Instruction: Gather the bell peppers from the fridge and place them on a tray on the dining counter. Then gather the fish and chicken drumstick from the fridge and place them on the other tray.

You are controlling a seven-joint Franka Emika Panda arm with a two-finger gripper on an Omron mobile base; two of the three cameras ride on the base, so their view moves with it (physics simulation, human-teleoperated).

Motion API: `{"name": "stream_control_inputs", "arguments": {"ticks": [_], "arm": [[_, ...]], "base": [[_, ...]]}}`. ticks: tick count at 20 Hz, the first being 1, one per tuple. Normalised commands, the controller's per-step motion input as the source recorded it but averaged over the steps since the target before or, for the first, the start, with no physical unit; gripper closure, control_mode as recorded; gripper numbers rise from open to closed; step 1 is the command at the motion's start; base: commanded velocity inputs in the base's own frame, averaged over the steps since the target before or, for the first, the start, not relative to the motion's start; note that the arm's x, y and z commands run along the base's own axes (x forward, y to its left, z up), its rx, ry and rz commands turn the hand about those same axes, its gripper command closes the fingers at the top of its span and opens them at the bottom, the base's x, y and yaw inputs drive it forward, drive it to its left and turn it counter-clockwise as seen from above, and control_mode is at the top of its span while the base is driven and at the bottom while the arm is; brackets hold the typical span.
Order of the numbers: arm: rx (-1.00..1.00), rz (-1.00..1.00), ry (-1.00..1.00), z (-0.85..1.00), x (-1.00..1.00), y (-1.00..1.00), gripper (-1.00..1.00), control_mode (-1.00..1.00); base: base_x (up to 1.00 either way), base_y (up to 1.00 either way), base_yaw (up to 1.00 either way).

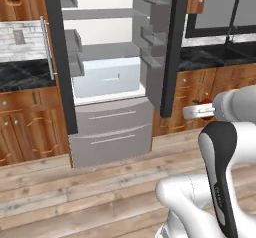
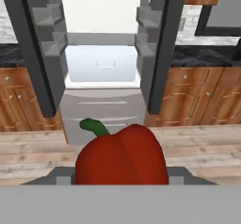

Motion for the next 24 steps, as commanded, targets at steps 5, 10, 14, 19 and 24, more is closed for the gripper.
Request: {"name": "stream_control_inputs", "arguments": {"ticks": [5,10,14,19,24], "arm": [[0.0,0.0,0.0,0.0,0.0,0.0,1.0,1.0],[0.0,0.0,0.0,0.0,0.0,0.0,1.0,1.0],[0.0,0.0,0.0,0.0,0.0,0.0,1.0,1.0],[0.0,0.0,0.0,0.0,0.0,0.0,1.0,1.0],[0.0,0.0,0.0,0.0,0.0,0.0,1.0,1.0]], "base": [[-1.0,-0.13,-0.05],[-1.0,-0.16,-0.05],[-1.0,-0.16,-0.03],[-1.0,-0.16,-0.04],[-1.0,-0.17,-0.03]]}}
